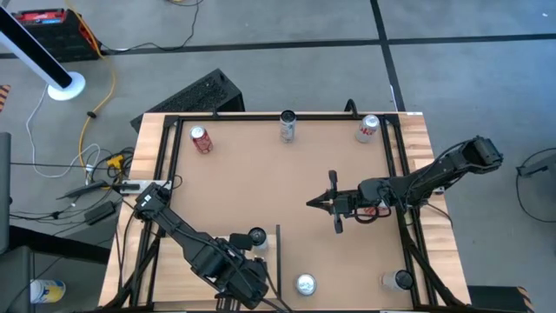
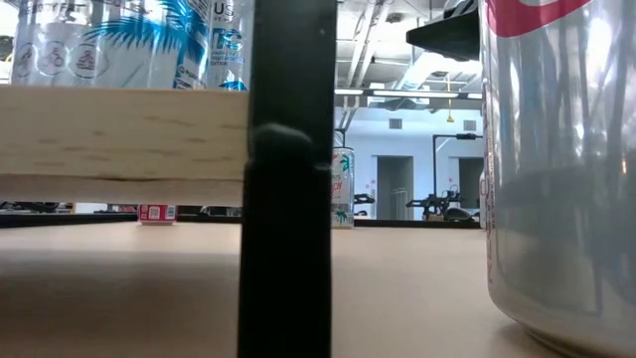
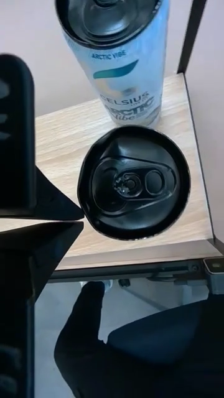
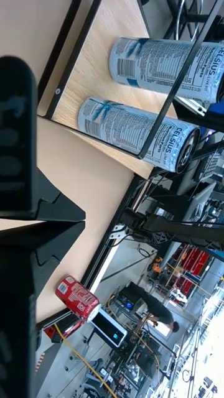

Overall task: Place canned beverage on shelf
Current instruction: Put the white and blue soda can on the shelf aligned with the other white and blue soda can, then put the top white and pink soda can on the shelf

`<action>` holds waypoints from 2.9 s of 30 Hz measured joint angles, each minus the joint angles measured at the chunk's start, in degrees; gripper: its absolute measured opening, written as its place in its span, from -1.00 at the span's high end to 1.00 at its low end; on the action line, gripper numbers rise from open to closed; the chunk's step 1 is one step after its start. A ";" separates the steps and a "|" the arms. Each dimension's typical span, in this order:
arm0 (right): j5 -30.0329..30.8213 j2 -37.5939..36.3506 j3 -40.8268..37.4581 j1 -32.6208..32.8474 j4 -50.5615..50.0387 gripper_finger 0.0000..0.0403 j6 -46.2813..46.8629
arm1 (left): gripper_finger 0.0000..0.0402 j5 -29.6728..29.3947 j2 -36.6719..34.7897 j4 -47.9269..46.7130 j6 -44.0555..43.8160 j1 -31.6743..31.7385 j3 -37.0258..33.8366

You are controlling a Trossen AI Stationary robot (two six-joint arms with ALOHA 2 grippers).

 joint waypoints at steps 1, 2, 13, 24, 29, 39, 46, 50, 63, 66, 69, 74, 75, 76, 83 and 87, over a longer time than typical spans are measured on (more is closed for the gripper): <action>0.00 0.02 0.00 0.00 0.00 0.85 0.00 | 1.00 0.01 0.00 0.09 0.10 0.00 0.00; 0.00 0.00 0.00 0.02 0.00 0.85 0.00 | 1.00 0.00 0.00 0.09 0.10 0.00 0.00; 0.00 0.00 0.00 0.01 0.00 0.85 0.00 | 1.00 1.42 0.00 -0.09 0.58 0.02 0.00; 0.00 0.00 0.00 0.02 0.12 0.85 0.00 | 1.00 0.10 -2.77 -3.37 5.04 1.26 0.13; 0.00 0.00 0.00 0.01 1.55 0.85 0.00 | 1.00 -13.16 -7.74 -4.00 16.06 1.25 -0.27; 0.00 0.92 0.00 -1.75 4.40 0.85 2.68 | 1.00 -51.60 -36.85 -3.15 5.56 -3.80 -23.76; 0.04 0.85 7.52 -8.35 -1.27 0.85 15.20 | 1.00 -72.75 -64.07 13.70 -8.39 -11.05 -62.19; 0.07 4.32 21.49 -16.22 -24.75 0.87 18.88 | 1.00 -76.61 -75.31 34.79 0.85 -12.17 -80.10; -6.82 20.36 49.94 -37.02 -48.84 0.48 14.90 | 1.00 -43.89 -100.90 89.11 49.48 -3.57 -114.10; -13.55 21.34 53.74 -41.22 -52.74 0.30 14.60 | 1.00 -37.23 -107.45 94.76 56.88 0.89 -118.33; -19.84 21.49 55.14 -43.80 -55.83 0.12 15.18 | 1.00 -32.51 -113.64 94.45 57.71 4.49 -120.86; -23.82 20.45 55.17 -45.51 -57.74 -0.13 15.34 | 1.00 -19.98 -121.91 94.57 49.00 6.65 -126.92; -23.82 20.37 55.17 -45.46 -57.81 -0.16 15.37 | 1.00 -18.31 -121.79 94.93 47.64 6.62 -128.08; -23.81 20.37 55.19 -45.42 -57.68 -0.18 15.69 | 1.00 -16.75 -121.59 94.86 46.72 6.62 -129.13; -23.99 20.42 55.19 -44.16 -58.10 -0.21 21.74 | 1.00 -15.70 -120.08 95.70 41.64 6.58 -134.09; -23.82 20.46 55.19 -43.30 -58.92 -0.21 18.38 | 1.00 -18.45 -119.97 96.82 40.88 6.58 -133.94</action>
